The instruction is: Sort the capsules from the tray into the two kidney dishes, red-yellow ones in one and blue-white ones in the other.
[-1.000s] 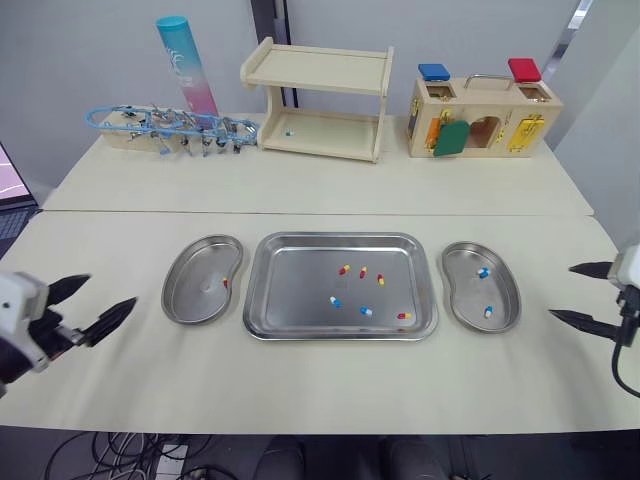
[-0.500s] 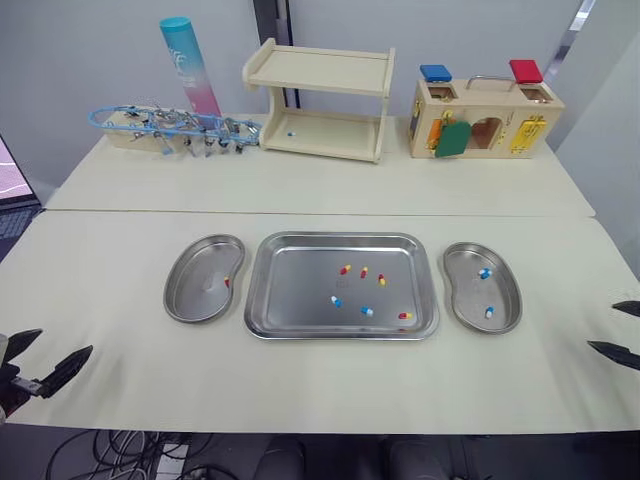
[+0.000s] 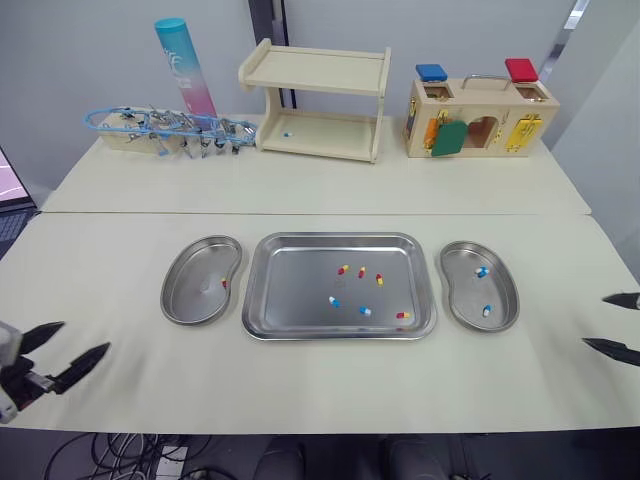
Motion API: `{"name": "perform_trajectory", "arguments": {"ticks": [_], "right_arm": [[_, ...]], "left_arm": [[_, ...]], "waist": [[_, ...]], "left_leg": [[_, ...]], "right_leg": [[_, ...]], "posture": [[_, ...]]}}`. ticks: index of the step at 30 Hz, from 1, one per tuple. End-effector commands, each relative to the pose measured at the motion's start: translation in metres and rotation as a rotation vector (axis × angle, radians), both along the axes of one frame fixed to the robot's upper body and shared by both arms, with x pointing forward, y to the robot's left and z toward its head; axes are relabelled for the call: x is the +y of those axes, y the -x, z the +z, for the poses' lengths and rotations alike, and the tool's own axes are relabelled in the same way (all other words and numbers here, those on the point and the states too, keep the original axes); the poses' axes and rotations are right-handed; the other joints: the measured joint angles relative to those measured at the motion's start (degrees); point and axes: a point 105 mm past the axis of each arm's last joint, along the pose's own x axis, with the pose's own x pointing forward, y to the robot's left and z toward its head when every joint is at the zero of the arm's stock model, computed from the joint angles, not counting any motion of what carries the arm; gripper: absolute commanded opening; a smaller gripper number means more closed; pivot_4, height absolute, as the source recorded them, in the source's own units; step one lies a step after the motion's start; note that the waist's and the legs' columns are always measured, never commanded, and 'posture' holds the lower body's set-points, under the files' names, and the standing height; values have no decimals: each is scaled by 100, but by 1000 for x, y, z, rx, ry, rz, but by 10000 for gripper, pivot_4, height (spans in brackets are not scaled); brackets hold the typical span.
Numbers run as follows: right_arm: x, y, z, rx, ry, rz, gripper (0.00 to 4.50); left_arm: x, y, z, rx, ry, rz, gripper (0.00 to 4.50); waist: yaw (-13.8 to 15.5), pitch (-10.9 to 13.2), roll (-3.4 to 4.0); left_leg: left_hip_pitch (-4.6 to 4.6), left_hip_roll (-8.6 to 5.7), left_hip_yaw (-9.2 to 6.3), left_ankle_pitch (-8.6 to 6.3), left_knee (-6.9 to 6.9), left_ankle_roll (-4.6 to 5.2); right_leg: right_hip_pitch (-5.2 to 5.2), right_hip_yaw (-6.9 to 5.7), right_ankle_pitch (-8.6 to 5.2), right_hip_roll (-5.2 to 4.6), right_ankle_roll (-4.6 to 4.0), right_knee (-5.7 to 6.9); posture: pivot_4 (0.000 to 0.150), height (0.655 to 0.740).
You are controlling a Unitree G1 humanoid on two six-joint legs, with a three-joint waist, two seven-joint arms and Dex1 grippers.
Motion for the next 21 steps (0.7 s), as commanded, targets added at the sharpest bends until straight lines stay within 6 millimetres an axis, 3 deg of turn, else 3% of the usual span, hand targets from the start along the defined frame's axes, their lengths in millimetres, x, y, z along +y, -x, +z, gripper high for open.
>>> {"name": "perform_trajectory", "arguments": {"ticks": [1, 6, 10, 16, 21], "right_arm": [[52, -11, 16, -70, -42, 144, 44602], [120, -11, 22, -73, -170, 289, 44602], [182, -4, 12, -23, -289, 387, 44602], [237, -13, -9, -3, -364, 411, 44602], [265, -22, -18, -13, -365, 407, 28231]], "left_arm": [[-43, -8, 14, -39, 30, -167, 45000], [-91, -11, 24, -62, 74, -319, 45000], [-131, -5, 29, -55, 118, -468, 45000], [-152, -1, 33, -50, 138, -548, 45000], [-155, -4, 37, -63, 148, -536, 45000]], "waist": [[-3, 0, 0], [13, 0, -1], [14, -1, -2], [16, -2, -4], [14, -2, -4]], "left_leg": [[0, 0, -1, 0, 0, 0], [-7, 1, -2, 0, 1, 0], [-8, 1, -7, 0, 1, 0], [-8, 1, -7, 0, 3, 0], [-8, 1, -10, 0, 3, 0]], "right_leg": [[1, -1, 0, 0, 0, 0], [-1, -1, 0, 0, 0, -6], [-1, -5, 0, 1, 0, -4], [-5, -4, 0, 1, 0, -4], [-7, -6, 0, 1, -1, -3]], "posture": [[1500, 7400], [1500, 7400], [1500, 7400], [1500, 7400], [1500, 7400]]}}
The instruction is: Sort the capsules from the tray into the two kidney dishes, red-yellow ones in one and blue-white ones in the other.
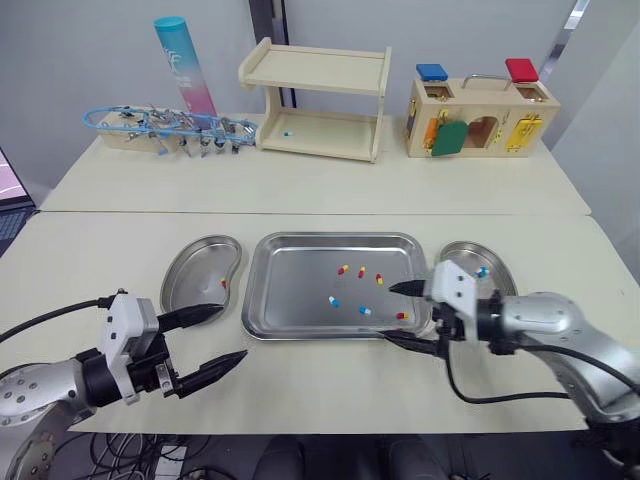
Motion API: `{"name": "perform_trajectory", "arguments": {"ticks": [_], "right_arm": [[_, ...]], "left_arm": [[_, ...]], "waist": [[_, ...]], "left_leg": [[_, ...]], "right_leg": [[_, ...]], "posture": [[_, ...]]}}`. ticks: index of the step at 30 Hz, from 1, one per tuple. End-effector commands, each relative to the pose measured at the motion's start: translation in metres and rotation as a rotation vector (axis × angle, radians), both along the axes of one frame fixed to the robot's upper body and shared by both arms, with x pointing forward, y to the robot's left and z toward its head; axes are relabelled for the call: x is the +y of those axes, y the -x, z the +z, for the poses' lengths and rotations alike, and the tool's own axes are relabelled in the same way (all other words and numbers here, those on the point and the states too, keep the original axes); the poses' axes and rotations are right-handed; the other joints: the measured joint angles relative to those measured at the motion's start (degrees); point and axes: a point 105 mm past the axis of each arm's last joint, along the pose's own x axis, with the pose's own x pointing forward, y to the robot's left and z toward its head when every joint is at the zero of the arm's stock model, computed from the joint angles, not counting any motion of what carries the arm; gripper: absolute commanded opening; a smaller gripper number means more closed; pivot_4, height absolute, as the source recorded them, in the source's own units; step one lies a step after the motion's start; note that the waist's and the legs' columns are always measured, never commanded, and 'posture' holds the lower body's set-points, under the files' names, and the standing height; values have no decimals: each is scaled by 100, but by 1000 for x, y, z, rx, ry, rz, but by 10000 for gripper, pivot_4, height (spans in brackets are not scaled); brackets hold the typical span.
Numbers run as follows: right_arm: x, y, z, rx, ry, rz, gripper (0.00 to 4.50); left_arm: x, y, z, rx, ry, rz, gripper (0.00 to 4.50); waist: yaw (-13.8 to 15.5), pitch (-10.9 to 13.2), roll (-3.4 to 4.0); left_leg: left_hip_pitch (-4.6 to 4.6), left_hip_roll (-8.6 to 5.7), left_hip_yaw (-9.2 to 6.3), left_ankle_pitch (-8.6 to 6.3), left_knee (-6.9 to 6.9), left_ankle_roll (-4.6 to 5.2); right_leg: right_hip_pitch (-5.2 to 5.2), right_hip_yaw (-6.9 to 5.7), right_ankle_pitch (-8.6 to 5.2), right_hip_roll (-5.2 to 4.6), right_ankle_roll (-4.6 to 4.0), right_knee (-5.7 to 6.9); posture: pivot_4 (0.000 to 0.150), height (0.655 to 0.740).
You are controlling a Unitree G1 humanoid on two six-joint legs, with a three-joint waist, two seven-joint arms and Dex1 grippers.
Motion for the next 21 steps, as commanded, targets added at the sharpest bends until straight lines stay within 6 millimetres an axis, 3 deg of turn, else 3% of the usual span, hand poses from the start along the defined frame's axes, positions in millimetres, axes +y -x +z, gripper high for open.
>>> {"name": "perform_trajectory", "arguments": {"ticks": [1, 2, 10, 21], "right_arm": [[16, -6, -3, -36, 19, -12, 24520], [22, -8, -5, -39, 29, -10, 22019], [57, -29, -17, -62, 71, -76, 22019], [75, -40, -34, -42, 107, -101, 22019]], "left_arm": [[-8, 0, 9, -34, 11, -22, 45000], [-9, 0, 10, -35, 11, -24, 45000], [-20, -2, 17, -51, 9, -41, 45000], [-23, -4, 19, -50, -1, -39, 45000]], "waist": [[-3, 0, 0], [-3, 0, 0], [-22, 0, 0], [-42, 0, 0]], "left_leg": [[0, 0, -1, 0, 0, 0], [0, 0, -1, 0, 0, 0], [0, 0, -3, 0, -1, 0], [-1, 0, -7, 0, -2, 0]], "right_leg": [[0, -1, 0, 0, 0, 0], [-1, -1, 0, 0, 0, 0], [-4, 0, 0, 1, 0, 2], [-10, 0, 0, 2, -1, 5]], "posture": [[1500, 7400], [1500, 7400], [1500, 7400], [1500, 7400]]}}
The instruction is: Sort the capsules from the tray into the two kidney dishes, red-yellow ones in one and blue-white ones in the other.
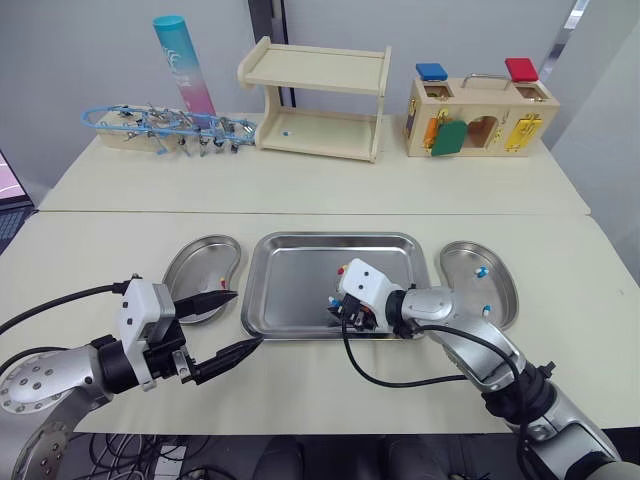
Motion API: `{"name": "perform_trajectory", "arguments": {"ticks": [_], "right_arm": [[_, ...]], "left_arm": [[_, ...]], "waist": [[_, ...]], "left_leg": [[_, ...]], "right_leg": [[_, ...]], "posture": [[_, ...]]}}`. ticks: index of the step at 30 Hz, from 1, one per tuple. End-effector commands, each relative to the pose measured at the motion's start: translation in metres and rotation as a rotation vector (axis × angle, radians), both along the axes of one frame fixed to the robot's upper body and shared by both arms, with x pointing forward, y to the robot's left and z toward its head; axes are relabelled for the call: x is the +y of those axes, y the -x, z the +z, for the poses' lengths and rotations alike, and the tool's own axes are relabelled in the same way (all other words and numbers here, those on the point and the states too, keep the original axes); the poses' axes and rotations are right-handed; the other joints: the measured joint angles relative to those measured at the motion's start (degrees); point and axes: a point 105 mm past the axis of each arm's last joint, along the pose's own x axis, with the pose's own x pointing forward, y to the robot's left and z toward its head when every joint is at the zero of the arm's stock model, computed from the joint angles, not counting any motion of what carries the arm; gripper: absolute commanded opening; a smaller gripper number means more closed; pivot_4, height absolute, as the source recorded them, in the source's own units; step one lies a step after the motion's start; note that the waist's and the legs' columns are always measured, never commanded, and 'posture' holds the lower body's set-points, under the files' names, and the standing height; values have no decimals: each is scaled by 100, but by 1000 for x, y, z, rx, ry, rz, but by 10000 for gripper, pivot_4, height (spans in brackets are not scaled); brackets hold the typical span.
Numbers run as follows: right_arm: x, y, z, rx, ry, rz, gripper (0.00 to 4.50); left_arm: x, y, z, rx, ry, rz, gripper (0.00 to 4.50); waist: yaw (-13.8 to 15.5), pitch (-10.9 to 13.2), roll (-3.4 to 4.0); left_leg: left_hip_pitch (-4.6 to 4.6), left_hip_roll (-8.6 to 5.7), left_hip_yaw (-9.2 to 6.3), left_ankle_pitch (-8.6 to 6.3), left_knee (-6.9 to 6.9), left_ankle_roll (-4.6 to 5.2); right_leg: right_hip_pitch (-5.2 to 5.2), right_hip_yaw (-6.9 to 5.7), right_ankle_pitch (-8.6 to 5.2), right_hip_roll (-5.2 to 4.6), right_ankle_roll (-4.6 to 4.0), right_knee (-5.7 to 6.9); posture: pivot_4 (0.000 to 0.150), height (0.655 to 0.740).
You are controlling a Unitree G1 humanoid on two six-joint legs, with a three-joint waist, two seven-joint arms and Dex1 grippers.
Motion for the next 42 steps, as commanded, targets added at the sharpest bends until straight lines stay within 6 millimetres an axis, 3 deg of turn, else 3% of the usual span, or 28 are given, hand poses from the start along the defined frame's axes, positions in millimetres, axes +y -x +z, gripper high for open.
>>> {"name": "perform_trajectory", "arguments": {"ticks": [1, 7, 10, 16, 20, 24, 31, 36, 42], "right_arm": [[7, -2, 7, -39, -11, 17, 22019], [5, -9, -1, -19, 9, -2, 22019], [2, -11, -1, -14, 6, -11, 16385], [-2, -11, 1, -12, -2, 3, 253], [0, -8, 8, -30, -22, 38, 253], [-6, 1, 27, -65, -57, 72, 253], [-50, 24, 72, -94, -194, 32, 253], [-108, 26, 69, -71, -186, -146, 253], [-154, 20, 62, -65, -151, -335, 253]], "left_arm": [[-4, 1, 6, -22, -6, -19, 45000], [-6, -1, 7, -25, -5, -17, 45000], [-6, -2, 7, -26, -7, -15, 45000], [-5, -2, 6, -26, -11, -14, 45000], [-5, -1, 5, -26, -14, -19, 45000], [-13, 8, 5, -16, -10, -93, 45000], [-59, 34, 18, -66, 123, -347, 45000], [-79, 31, 19, -110, 196, -432, 45000], [-86, 22, 22, -126, 226, -451, 45000]], "waist": [[-1, 0, 0], [-7, 0, 0], [-7, 0, 0], [-6, 0, 0], [-8, 0, 0], [-1, 0, 0], [95, 0, 0], [133, 0, 0], [108, 0, 1]], "left_leg": [[0, 0, 0, 0, 0, 0], [1, 0, -1, 0, 0, 0], [1, 0, -1, 0, 0, 0], [1, 0, -1, 0, 0, 0], [1, 0, -1, 0, 0, 0], [-3, 0, -1, 0, 0, 0], [-5, 0, 0, -1, -1, 1], [-5, -1, 3, 0, 2, 1], [0, -2, 3, -1, 1, 2]], "right_leg": [[0, 0, 0, 0, 0, 0], [1, 0, 0, 0, 0, 0], [1, 0, 0, 0, 0, 0], [1, 0, 0, 0, 0, 0], [0, 0, 0, 0, 0, 0], [0, 0, 0, 0, 0, -2], [2, -1, 0, -1, 0, -7], [7, 0, 0, 0, 0, -7], [7, 3, 0, 1, 0, -5]], "posture": [[1500, 7400], [1500, 7400], [1500, 7400], [1500, 7400], [1500, 7400], [1500, 7400], [1500, 7400], [1500, 7400], [1500, 7400]]}}
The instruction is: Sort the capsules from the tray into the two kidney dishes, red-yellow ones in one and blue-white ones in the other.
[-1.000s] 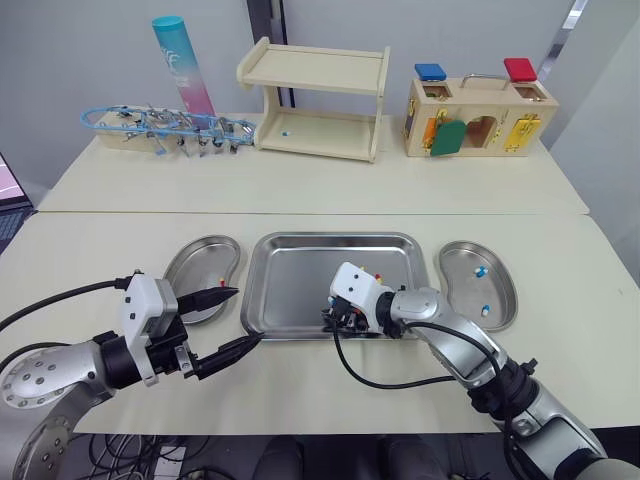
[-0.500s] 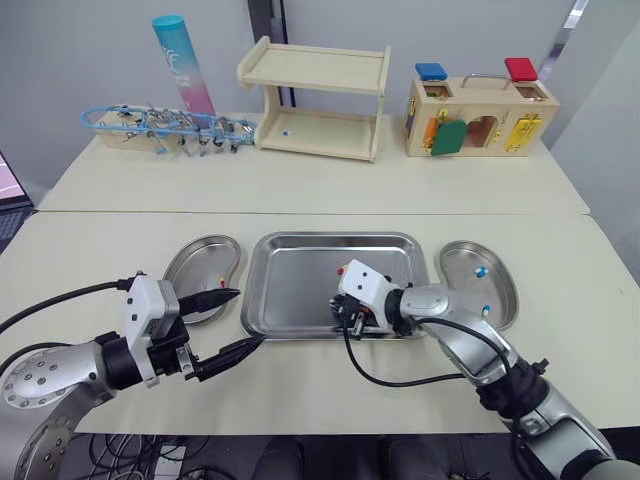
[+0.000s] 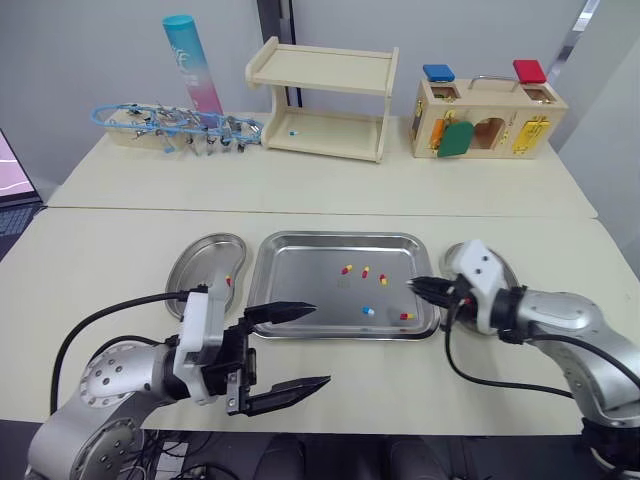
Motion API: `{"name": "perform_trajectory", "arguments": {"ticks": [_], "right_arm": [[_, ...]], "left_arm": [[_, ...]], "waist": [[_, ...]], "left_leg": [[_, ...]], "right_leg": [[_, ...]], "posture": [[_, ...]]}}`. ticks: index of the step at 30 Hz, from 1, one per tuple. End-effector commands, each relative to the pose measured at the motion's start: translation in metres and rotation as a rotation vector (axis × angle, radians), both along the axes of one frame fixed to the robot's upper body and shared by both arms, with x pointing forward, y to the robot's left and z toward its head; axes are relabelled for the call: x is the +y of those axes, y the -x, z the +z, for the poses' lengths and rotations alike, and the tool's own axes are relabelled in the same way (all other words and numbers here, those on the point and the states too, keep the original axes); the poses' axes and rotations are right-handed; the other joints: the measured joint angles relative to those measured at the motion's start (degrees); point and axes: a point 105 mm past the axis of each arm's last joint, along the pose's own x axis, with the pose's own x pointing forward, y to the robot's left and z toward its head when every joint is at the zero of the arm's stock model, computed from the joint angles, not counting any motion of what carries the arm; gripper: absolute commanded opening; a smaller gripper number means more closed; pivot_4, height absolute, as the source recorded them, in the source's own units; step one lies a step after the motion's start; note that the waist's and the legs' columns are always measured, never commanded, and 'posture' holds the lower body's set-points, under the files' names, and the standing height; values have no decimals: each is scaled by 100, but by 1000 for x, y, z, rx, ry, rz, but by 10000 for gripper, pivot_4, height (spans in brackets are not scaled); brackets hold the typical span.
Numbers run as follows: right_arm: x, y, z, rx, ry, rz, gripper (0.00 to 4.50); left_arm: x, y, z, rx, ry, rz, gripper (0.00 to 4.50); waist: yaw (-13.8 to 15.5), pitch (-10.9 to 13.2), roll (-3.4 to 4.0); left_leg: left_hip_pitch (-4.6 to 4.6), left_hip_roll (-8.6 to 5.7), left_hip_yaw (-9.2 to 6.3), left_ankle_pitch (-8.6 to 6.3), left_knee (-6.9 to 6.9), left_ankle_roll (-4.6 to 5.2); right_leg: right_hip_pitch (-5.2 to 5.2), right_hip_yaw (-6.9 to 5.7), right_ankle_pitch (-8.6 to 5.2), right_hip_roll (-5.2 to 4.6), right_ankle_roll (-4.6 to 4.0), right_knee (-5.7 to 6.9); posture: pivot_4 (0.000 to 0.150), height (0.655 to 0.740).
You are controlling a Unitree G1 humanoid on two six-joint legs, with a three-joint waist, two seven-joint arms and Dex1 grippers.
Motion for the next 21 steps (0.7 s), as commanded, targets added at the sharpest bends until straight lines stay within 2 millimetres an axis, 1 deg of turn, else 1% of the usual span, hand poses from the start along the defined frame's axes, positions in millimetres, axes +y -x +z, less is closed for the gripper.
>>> {"name": "perform_trajectory", "arguments": {"ticks": [1, 3, 7, 10, 14, 16, 18, 21], "right_arm": [[-20, -1, 3, -28, 32, -72, 253], [-30, -3, -4, -8, 61, -116, 253], [-62, -12, -19, 31, 118, -283, 253], [-71, -15, -22, 43, 126, -329, 253], [-77, -14, -24, 60, 135, -353, 253], [-80, -14, -23, 60, 136, -367, 6335], [-81, -15, -21, 57, 136, -367, 10814], [-81, -15, -17, 45, 134, -359, 19501]], "left_arm": [[-1, -3, 2, -10, 16, -1, 45000], [-1, -4, 2, -10, 19, 2, 45000], [-3, -5, 2, -28, 30, 0, 45000], [-4, -6, 3, -46, 40, 8, 45000], [-5, -5, 2, -42, 42, 9, 45000], [-5, -5, 1, -40, 38, 8, 45000], [-5, -5, 0, -43, 31, 10, 45000], [-4, -6, -1, -50, 25, 21, 45000]], "waist": [[-5, 0, 0], [2, 0, 0], [9, 0, 0], [11, 0, 0], [11, 0, 0], [14, 0, 0], [15, 0, 0], [14, 0, 0]], "left_leg": [[0, 0, 0, 0, 0, 0], [-2, 0, 1, 0, 0, 0], [-2, 0, 2, 0, 1, 0], [-3, 0, 3, 0, 1, 0], [-2, 0, 2, 0, 1, 0], [-3, 0, 2, 0, 1, 0], [-3, 0, 2, 0, 1, 0], [-3, 0, 2, 0, 1, 0]], "right_leg": [[0, 1, 0, 0, 0, 0], [0, 1, 0, 0, 0, -2], [1, 1, 0, 0, 0, -2], [1, 2, 0, 0, 0, -2], [1, 1, 0, 0, 0, -2], [1, 1, 0, 0, 0, -2], [1, 1, 0, 0, 0, -2], [1, 1, 0, 0, 0, -2]], "posture": [[1500, 7400], [1500, 7400], [1500, 7400], [1500, 7400], [1500, 7400], [1500, 7400], [1500, 7400], [1500, 7400]]}}
